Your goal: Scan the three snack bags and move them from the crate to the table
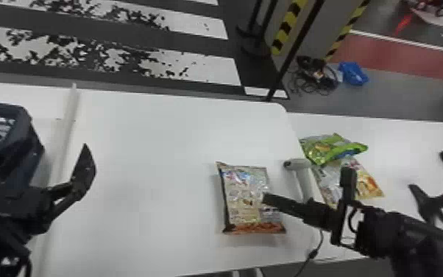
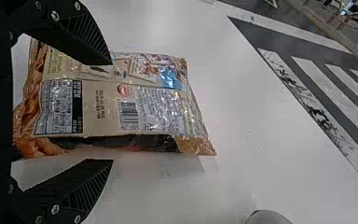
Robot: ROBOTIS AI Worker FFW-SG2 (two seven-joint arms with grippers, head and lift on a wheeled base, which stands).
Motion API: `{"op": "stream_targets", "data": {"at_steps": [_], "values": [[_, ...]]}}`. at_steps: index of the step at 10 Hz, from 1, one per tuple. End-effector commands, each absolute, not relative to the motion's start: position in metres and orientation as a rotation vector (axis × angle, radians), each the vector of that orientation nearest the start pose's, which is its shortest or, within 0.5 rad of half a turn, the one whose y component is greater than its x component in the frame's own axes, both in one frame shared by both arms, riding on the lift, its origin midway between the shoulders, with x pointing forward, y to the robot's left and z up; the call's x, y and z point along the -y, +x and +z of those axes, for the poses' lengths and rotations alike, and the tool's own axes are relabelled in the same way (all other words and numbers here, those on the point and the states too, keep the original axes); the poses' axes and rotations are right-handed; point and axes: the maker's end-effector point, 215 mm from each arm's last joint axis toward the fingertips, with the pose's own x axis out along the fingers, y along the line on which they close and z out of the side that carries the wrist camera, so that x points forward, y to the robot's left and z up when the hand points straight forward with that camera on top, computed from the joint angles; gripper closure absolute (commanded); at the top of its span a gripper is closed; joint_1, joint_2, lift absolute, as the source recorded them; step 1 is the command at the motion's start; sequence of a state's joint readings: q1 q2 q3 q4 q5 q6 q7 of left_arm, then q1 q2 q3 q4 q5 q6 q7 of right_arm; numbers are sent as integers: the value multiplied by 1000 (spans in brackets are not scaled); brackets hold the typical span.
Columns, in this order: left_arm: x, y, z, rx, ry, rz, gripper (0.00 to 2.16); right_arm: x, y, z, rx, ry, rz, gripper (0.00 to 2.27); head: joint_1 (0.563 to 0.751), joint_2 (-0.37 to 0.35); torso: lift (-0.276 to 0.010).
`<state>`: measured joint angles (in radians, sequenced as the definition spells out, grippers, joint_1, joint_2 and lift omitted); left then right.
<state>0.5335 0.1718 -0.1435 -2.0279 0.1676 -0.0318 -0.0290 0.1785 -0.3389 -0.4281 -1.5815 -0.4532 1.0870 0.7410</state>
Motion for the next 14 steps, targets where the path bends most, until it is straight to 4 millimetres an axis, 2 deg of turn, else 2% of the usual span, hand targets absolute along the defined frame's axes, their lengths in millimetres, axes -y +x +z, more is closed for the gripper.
{"op": "stream_targets", "data": {"at_steps": [1, 2, 3, 6, 8, 10, 12, 13, 14], "values": [[-159, 423, -360, -73, -88, -228, 19, 345, 390, -540, -893, 632, 392, 255, 695, -269, -62], [-159, 422, -362, -76, -88, -227, 19, 344, 390, -550, -925, 562, 401, 1372, 695, -256, -62], [-158, 422, -365, -80, -88, -228, 19, 344, 386, -562, -969, 525, 398, 2182, 695, -252, -62], [-158, 421, -366, -75, -95, -227, 19, 337, 379, -571, -981, 489, 428, 2233, 695, -253, -62], [-160, 421, -368, -68, -100, -224, 19, 327, 370, -557, -972, 520, 451, 2233, 695, -248, -62], [-167, 419, -367, -69, -77, -216, 19, 327, 364, -527, -919, 593, 464, 2236, 695, -236, -62], [-172, 415, -365, -68, -60, -220, 19, 341, 373, -495, -813, 672, 456, 2236, 695, -231, -62], [-173, 414, -369, -76, -60, -218, 19, 359, 390, -471, -703, 703, 431, 2236, 695, -235, -62], [-172, 414, -371, -79, -64, -218, 19, 392, 421, -440, -483, 689, 367, 2236, 695, -246, -62]]}}
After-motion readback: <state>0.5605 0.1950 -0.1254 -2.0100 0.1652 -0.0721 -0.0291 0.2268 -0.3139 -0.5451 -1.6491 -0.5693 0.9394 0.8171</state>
